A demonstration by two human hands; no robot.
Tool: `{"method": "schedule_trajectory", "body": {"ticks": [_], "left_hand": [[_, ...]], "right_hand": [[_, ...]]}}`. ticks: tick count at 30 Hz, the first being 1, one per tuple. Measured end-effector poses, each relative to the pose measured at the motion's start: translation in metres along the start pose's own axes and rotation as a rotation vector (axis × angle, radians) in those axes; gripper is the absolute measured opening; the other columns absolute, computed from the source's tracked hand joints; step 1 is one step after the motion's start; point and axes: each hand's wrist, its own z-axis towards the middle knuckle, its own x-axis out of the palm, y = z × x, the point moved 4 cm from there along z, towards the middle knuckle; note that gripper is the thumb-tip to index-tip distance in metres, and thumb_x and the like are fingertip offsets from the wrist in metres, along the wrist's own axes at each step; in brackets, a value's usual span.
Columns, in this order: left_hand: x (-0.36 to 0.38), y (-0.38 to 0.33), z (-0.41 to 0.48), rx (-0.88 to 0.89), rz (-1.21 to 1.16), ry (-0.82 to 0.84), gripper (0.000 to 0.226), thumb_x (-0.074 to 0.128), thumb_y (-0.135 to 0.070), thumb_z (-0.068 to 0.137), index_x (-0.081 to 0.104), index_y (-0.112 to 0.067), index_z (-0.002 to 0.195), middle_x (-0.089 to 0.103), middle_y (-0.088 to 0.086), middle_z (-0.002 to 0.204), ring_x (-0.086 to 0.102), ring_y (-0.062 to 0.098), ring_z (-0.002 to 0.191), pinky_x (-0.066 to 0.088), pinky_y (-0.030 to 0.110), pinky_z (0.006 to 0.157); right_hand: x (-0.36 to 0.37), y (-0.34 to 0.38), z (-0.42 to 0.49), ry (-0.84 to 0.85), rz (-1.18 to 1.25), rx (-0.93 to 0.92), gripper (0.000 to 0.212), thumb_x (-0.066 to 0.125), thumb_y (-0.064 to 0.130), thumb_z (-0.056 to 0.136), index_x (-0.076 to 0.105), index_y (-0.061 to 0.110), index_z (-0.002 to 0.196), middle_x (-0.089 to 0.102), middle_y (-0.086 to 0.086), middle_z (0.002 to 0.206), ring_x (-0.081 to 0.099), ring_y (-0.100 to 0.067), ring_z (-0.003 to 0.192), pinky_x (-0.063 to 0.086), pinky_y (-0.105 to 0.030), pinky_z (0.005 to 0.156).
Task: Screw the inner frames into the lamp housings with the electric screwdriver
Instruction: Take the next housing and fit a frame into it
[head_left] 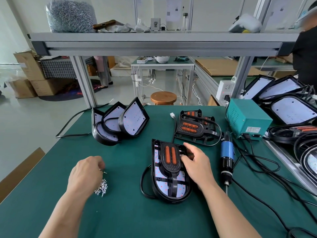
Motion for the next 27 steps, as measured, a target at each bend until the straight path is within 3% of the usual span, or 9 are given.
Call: {"method": "schedule_trajectory", "body": {"ticks": [8, 12, 14, 17, 20, 22, 24, 25, 27], "left_hand": [[-0.003, -0.001, -0.001, 0.0, -0.158, -0.141, 0.034, 0.054, 0.007, 0.087, 0.077, -0.014, 0.103, 0.074, 0.011, 0.103, 0.062, 0.037, 0.095, 0.047, 0.037, 0.079], [-0.003, -0.005, -0.002, -0.021, -0.207, -0.166, 0.03, 0.054, 0.006, 0.089, 0.076, -0.006, 0.108, 0.056, 0.017, 0.123, 0.056, 0.039, 0.104, 0.041, 0.036, 0.086], [-0.004, -0.009, -0.004, -0.009, -0.259, -0.172, 0.022, 0.057, 0.003, 0.09, 0.076, -0.004, 0.099, 0.051, 0.017, 0.126, 0.053, 0.032, 0.101, 0.036, 0.031, 0.084], [-0.006, -0.02, -0.009, 0.052, -0.319, -0.193, 0.019, 0.06, 0.001, 0.09, 0.073, -0.009, 0.08, 0.051, 0.009, 0.117, 0.047, 0.022, 0.089, 0.034, 0.029, 0.079], [-0.002, -0.034, -0.015, 0.103, -0.366, -0.237, 0.017, 0.059, -0.005, 0.094, 0.063, -0.016, 0.081, 0.058, 0.007, 0.104, 0.054, 0.027, 0.084, 0.036, 0.033, 0.074], [0.003, -0.047, -0.021, 0.151, -0.486, -0.239, 0.021, 0.057, -0.004, 0.095, 0.059, -0.02, 0.081, 0.067, 0.002, 0.088, 0.065, 0.02, 0.082, 0.042, 0.034, 0.067], [0.009, -0.06, -0.028, 0.165, -0.631, -0.208, 0.026, 0.059, -0.002, 0.094, 0.062, -0.024, 0.081, 0.07, -0.006, 0.077, 0.07, 0.0, 0.072, 0.046, 0.018, 0.064], [0.014, -0.065, -0.031, 0.161, -0.672, -0.195, 0.026, 0.061, -0.001, 0.093, 0.065, -0.024, 0.081, 0.07, -0.007, 0.075, 0.068, -0.004, 0.069, 0.043, 0.009, 0.062], [0.026, -0.072, -0.036, 0.149, -0.718, -0.171, 0.026, 0.062, 0.0, 0.092, 0.067, -0.023, 0.082, 0.07, -0.007, 0.073, 0.067, -0.007, 0.068, 0.041, 0.004, 0.063]], "right_hand": [[0.001, -0.002, 0.001, -0.012, 0.004, -0.002, 0.049, 0.064, 0.017, 0.095, 0.058, 0.024, 0.143, 0.058, 0.005, 0.143, 0.05, -0.013, 0.133, 0.036, -0.031, 0.115], [0.001, -0.003, 0.002, -0.038, 0.024, -0.01, 0.046, 0.065, 0.019, 0.095, 0.06, 0.024, 0.141, 0.06, 0.004, 0.14, 0.053, -0.013, 0.129, 0.038, -0.031, 0.113], [0.001, -0.004, 0.003, -0.047, 0.032, -0.012, 0.044, 0.065, 0.019, 0.095, 0.061, 0.023, 0.139, 0.062, 0.004, 0.138, 0.055, -0.013, 0.127, 0.039, -0.031, 0.113], [0.002, -0.004, 0.003, -0.053, 0.022, -0.019, 0.044, 0.065, 0.019, 0.095, 0.061, 0.023, 0.139, 0.062, 0.004, 0.137, 0.055, -0.014, 0.128, 0.039, -0.031, 0.112], [0.002, -0.005, 0.003, -0.05, 0.018, -0.021, 0.044, 0.065, 0.02, 0.095, 0.061, 0.023, 0.139, 0.062, 0.004, 0.137, 0.055, -0.014, 0.128, 0.039, -0.031, 0.112], [0.002, -0.005, 0.003, -0.047, 0.022, -0.016, 0.044, 0.065, 0.02, 0.096, 0.061, 0.024, 0.139, 0.062, 0.004, 0.137, 0.055, -0.014, 0.127, 0.04, -0.032, 0.112], [0.002, -0.004, 0.004, -0.047, 0.031, -0.011, 0.044, 0.066, 0.021, 0.095, 0.061, 0.024, 0.139, 0.062, 0.004, 0.137, 0.056, -0.013, 0.125, 0.04, -0.031, 0.111], [0.003, -0.004, 0.004, -0.046, 0.032, -0.008, 0.044, 0.066, 0.021, 0.095, 0.061, 0.025, 0.139, 0.062, 0.005, 0.137, 0.056, -0.012, 0.125, 0.04, -0.031, 0.111], [0.003, -0.004, 0.003, -0.043, 0.028, -0.008, 0.044, 0.065, 0.022, 0.096, 0.06, 0.025, 0.14, 0.062, 0.005, 0.137, 0.056, -0.012, 0.125, 0.041, -0.032, 0.111]]}}
